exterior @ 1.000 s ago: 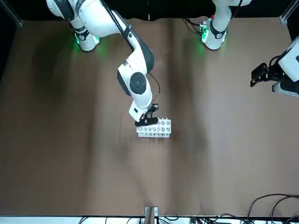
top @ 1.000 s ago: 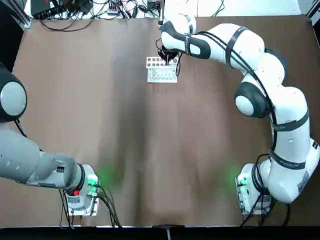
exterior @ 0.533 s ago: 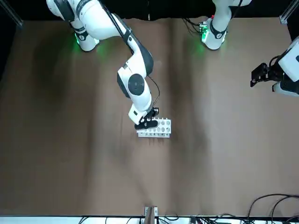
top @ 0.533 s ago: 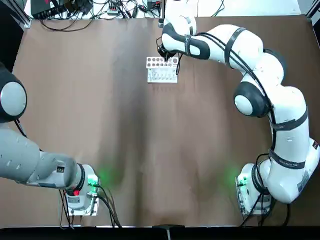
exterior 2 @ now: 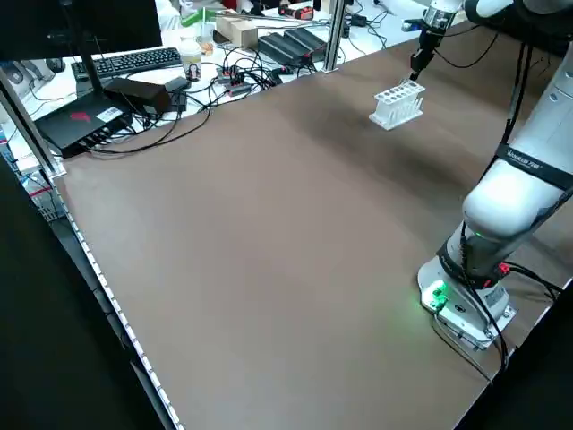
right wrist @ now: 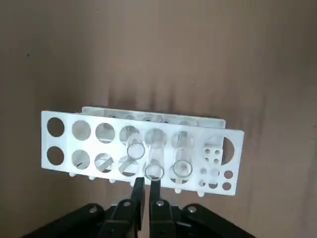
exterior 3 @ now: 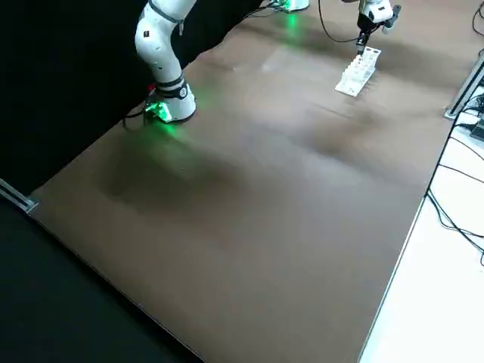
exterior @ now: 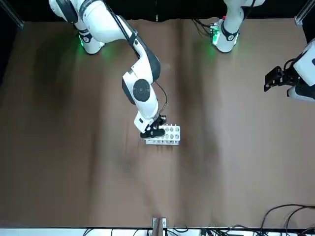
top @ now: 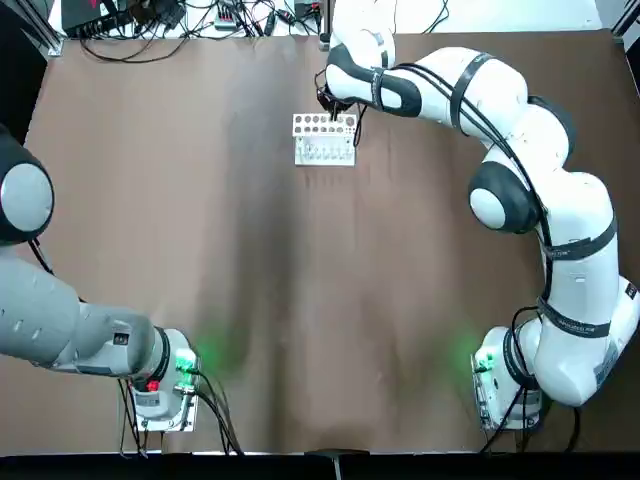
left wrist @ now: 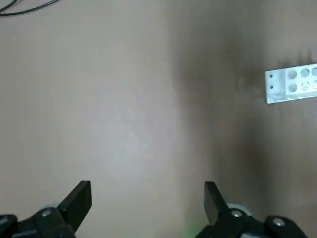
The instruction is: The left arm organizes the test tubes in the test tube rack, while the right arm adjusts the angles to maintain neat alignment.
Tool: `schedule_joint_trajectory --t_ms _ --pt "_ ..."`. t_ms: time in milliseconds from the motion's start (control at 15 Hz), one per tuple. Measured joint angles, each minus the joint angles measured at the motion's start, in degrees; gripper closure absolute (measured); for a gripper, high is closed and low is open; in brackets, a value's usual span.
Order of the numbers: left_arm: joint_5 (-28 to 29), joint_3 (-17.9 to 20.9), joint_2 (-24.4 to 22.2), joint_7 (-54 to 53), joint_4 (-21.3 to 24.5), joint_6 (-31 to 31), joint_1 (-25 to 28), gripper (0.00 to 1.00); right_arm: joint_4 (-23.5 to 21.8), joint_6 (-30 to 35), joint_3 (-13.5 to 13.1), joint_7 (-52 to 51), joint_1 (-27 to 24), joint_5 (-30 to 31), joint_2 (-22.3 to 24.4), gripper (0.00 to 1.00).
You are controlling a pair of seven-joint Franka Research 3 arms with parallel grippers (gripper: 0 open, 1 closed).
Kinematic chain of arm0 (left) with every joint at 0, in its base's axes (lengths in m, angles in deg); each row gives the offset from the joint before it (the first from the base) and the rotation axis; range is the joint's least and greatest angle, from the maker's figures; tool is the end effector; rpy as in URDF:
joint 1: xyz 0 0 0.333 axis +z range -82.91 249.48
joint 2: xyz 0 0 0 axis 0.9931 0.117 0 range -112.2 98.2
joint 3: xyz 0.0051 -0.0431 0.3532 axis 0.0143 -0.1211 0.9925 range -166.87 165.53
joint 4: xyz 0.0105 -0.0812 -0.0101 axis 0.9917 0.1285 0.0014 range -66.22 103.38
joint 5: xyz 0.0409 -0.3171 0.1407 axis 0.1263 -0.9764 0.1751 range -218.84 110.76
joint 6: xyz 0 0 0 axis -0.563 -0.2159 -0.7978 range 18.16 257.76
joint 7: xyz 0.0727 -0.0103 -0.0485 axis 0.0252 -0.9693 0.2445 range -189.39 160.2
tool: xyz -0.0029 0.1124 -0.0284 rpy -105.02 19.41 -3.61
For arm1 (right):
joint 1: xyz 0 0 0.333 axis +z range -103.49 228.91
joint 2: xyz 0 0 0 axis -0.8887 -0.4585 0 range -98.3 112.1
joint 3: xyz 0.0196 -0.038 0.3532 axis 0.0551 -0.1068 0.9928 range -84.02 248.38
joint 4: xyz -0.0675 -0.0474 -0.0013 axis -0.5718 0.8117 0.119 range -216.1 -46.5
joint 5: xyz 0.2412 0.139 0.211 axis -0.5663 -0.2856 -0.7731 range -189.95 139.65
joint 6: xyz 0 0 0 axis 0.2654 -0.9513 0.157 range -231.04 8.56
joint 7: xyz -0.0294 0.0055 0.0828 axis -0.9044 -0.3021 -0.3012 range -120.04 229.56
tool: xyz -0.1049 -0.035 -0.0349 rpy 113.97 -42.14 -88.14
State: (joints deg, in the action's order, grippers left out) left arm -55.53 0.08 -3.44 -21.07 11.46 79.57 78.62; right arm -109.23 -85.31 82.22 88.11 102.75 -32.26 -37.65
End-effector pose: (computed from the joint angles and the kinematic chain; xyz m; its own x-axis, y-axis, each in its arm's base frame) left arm 0.5246 -0.0393 0.6597 0.9831 -0.1817 -0.0201 -0.1812 -0.9831 0.0275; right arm 0.5695 0.4884 0.3589 0.9981 0.0609 0.0088 0.0615 -0.9880 -0.1419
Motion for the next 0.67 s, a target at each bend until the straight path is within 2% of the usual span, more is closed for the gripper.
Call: schedule_joint_trajectory --t_ms 667 --pt "0.22 0.00 0.00 0.00 0.00 0.00 0.07 0.00 -0.20 -0.29 -0.37 -0.41 -0.12 1.41 -0.13 0.89"
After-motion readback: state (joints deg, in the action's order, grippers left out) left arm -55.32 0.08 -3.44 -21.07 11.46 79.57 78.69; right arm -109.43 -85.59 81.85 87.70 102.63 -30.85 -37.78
